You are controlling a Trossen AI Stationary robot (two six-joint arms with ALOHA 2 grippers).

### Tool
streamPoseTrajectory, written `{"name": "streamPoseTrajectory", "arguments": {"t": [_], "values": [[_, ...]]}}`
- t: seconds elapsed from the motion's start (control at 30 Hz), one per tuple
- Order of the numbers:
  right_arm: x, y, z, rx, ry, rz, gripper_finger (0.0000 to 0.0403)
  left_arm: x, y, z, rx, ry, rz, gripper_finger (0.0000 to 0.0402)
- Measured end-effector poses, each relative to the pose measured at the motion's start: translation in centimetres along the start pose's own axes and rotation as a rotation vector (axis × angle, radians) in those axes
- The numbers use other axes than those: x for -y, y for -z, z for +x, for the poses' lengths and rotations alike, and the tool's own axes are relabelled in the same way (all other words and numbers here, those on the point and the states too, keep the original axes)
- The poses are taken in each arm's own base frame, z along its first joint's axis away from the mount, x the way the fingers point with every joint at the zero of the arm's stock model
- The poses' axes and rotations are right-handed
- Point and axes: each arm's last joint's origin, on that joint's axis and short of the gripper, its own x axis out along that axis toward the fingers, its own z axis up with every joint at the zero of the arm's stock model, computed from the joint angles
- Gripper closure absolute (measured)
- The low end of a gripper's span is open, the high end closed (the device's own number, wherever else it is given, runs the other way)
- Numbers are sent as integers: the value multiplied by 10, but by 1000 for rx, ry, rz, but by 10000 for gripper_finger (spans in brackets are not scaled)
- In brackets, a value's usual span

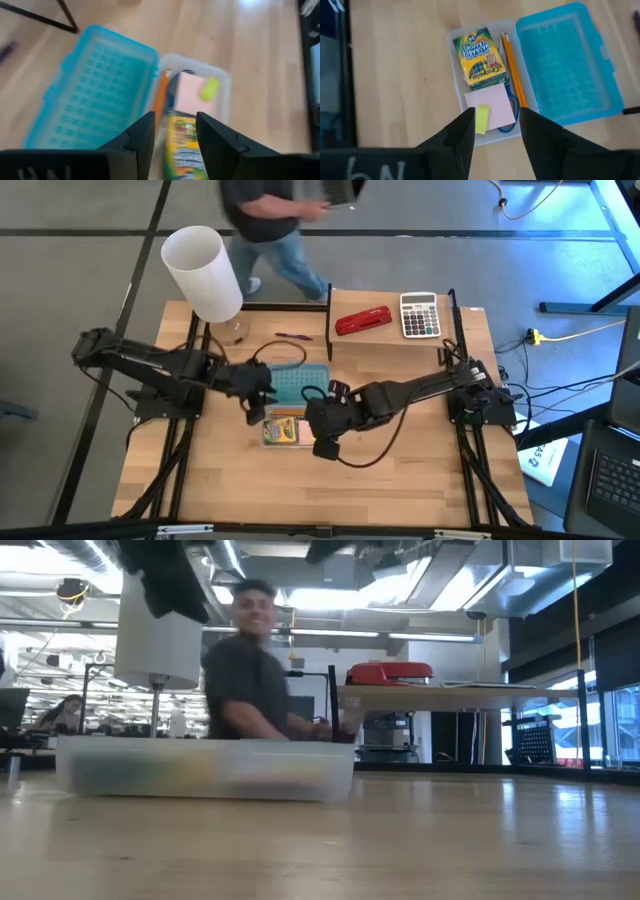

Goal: Pack school essentials
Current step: Put the black pen into the blue supply box

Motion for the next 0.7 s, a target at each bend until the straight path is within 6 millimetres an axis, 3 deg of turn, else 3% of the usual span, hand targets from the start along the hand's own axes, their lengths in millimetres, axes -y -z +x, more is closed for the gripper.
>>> {"name": "streamPoseTrajectory", "arguments": {"t": [0.3, 0.57, 0.7], "values": [[11, -23, -70, 82, -6, 29, 247, -63, -22, 7, -8, -110, 213, 266], [38, -10, -121, 155, 154, 28, 247, -112, -33, 29, -53, -189, 240, 266], [49, -10, -134, 208, 237, 0, 247, -137, -37, 42, -55, -236, 226, 266]]}}
